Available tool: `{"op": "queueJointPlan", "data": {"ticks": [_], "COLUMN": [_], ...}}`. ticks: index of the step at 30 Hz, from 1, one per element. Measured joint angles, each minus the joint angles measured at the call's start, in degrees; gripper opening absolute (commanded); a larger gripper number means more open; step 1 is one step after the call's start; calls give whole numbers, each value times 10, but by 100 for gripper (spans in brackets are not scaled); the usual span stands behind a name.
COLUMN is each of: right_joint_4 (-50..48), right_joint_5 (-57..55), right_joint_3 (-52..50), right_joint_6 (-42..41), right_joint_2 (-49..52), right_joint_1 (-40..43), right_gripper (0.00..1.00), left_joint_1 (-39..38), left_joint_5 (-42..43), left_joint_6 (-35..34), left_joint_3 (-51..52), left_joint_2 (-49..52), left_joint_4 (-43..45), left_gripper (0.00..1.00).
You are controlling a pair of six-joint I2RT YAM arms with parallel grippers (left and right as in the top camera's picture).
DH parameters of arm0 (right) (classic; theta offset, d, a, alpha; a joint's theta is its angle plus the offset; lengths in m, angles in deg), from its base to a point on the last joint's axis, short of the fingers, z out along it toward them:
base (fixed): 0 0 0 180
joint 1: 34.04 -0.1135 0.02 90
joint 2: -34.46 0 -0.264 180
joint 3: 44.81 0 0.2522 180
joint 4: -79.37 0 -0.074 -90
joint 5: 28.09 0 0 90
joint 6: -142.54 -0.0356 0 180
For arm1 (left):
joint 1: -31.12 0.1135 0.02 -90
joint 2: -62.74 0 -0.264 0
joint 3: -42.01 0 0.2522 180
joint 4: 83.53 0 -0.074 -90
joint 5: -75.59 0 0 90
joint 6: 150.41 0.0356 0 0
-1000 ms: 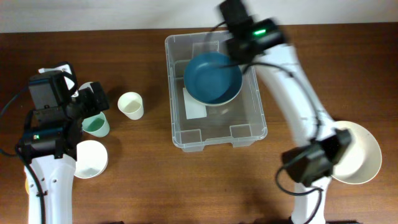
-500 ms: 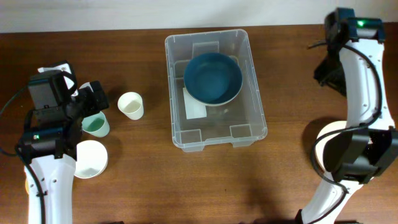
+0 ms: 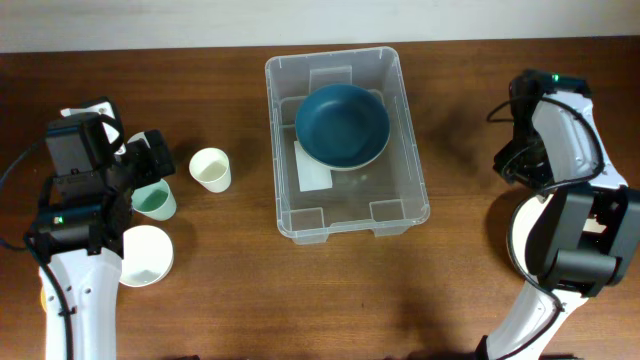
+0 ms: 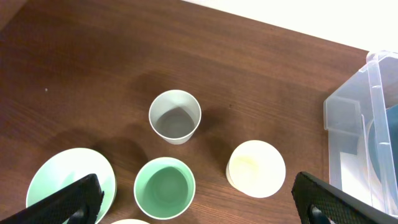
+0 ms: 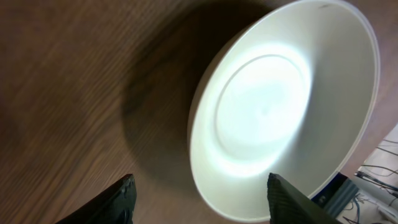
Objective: Pack container
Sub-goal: 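Move right gripper to the cream plate and grasp its rim, then carry the cream plate into the bin over the blue bowl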
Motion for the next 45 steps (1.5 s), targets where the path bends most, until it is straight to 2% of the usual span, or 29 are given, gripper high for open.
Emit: {"op": "queueJointPlan", "data": {"ticks": [16, 18, 20, 22, 24, 25, 35, 39, 45], "right_joint_4": [-202, -212, -220, -224, -225, -227, -255, -256, -252], "right_joint_5": [0, 0, 0, 0, -1, -1, 0, 12, 42], "right_joint_3": [-167, -172, -172, -172, -172, -172, -171, -131, 3], "right_joint_6": [-3, -2, -1, -3, -4, -4, 19, 93, 254], "right_joint_2": [0, 1, 1, 1, 1, 1, 1, 4, 3], "right_joint_1": [25, 25, 25, 25, 25, 25, 25, 18, -26], "right_gripper": [62, 52, 26, 11, 9, 4, 4, 4, 4], "left_joint_1": [0, 0, 0, 0, 0, 0, 0, 0, 0], "left_joint_5": [0, 0, 0, 0, 0, 0, 0, 0, 0], "left_joint_6": [0, 0, 0, 0, 0, 0, 0, 0, 0], "left_joint_3": [0, 0, 0, 0, 0, 0, 0, 0, 0], "left_joint_2": [0, 0, 0, 0, 0, 0, 0, 0, 0], "left_joint_4": [0, 0, 0, 0, 0, 0, 0, 0, 0], "left_gripper": [99, 100, 99, 99, 100, 99, 99, 100, 99]}}
